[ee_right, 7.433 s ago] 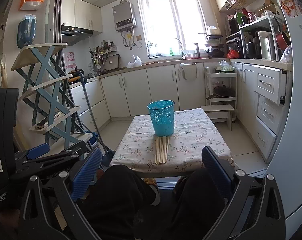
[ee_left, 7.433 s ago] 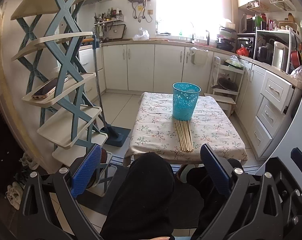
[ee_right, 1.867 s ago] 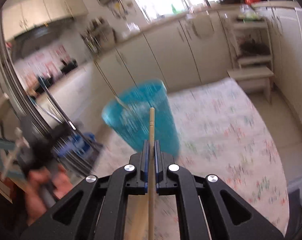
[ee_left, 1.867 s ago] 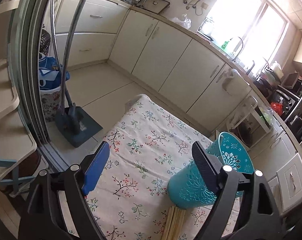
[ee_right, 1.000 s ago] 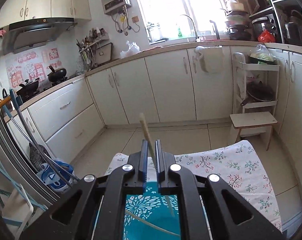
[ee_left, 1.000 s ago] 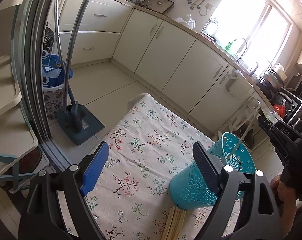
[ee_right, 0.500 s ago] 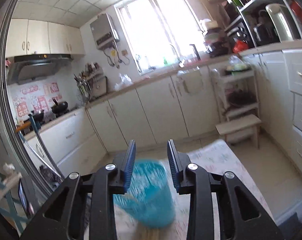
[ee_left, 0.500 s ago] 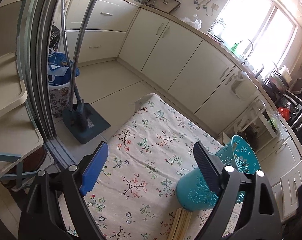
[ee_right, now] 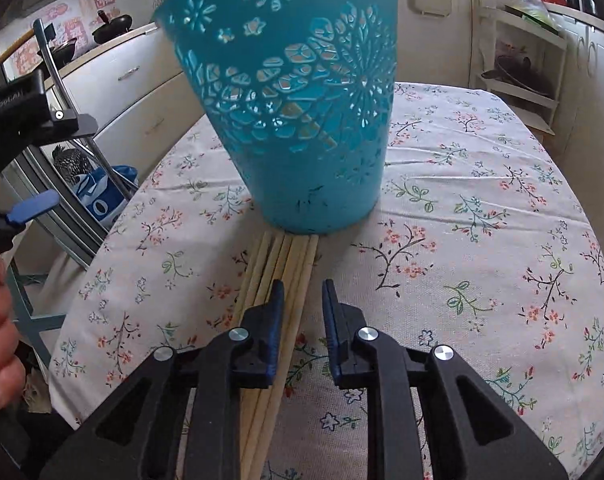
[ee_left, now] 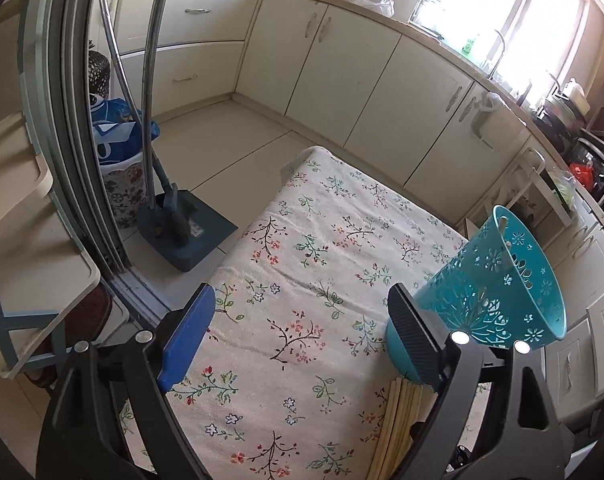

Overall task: Organize utensils
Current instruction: 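Bring both open tools back down to the stick bundle, then grasp a stick with the left tool and drop it into the basket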

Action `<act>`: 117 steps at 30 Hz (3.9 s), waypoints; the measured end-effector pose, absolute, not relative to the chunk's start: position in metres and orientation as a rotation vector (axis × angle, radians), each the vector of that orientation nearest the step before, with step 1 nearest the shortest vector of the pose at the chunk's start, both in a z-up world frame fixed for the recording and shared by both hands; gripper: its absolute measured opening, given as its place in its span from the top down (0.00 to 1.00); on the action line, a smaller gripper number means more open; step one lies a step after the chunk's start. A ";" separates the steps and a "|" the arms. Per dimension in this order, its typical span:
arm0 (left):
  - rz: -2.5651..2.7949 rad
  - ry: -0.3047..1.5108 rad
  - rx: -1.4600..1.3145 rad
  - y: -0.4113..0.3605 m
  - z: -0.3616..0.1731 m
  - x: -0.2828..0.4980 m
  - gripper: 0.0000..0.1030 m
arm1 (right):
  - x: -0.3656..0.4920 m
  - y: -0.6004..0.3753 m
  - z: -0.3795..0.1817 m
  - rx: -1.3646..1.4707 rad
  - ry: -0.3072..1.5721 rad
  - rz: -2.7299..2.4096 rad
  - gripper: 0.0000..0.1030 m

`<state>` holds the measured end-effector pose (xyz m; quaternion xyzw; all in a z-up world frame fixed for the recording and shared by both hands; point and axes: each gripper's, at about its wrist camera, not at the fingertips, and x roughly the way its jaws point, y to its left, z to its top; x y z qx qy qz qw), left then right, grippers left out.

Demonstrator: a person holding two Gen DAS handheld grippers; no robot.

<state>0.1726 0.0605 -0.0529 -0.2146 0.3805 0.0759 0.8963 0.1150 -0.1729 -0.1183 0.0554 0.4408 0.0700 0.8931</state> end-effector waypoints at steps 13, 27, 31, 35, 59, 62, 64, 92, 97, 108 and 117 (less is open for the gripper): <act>0.068 0.916 -0.286 0.029 -0.073 0.183 0.18 | 0.117 -0.169 -0.126 0.025 0.928 0.109 0.82; -0.089 1.107 0.004 -0.034 -0.116 0.179 0.18 | 0.114 -0.196 -0.126 0.069 0.927 0.108 0.90; -0.101 1.131 0.014 -0.038 -0.123 0.181 0.18 | 0.114 -0.200 -0.126 0.080 0.929 0.122 0.90; -0.103 1.127 0.036 -0.044 -0.125 0.181 0.18 | 0.113 -0.203 -0.127 0.085 0.930 0.134 0.90; -0.251 1.066 0.075 -0.071 -0.119 0.175 0.84 | 0.118 -0.202 -0.127 0.035 0.923 0.125 0.90; -0.289 1.084 0.043 -0.062 -0.119 0.179 0.87 | 0.116 -0.209 -0.126 0.044 0.934 0.125 0.91; -0.282 1.084 0.054 -0.063 -0.119 0.178 0.86 | 0.118 -0.214 -0.126 0.068 0.944 0.120 0.90; -0.525 0.743 -0.170 -0.029 0.023 0.118 0.96 | 0.119 -0.209 -0.129 0.068 0.929 0.121 0.88; -0.521 0.521 -0.213 -0.034 0.093 0.143 0.96 | 0.120 -0.214 -0.130 0.084 0.929 0.129 0.88; -0.304 0.295 -0.330 -0.059 0.103 0.243 0.96 | 0.122 -0.212 -0.130 0.074 0.935 0.161 0.79; -0.216 0.410 -0.253 -0.065 0.052 0.263 0.96 | 0.121 -0.215 -0.130 0.089 0.937 0.181 0.77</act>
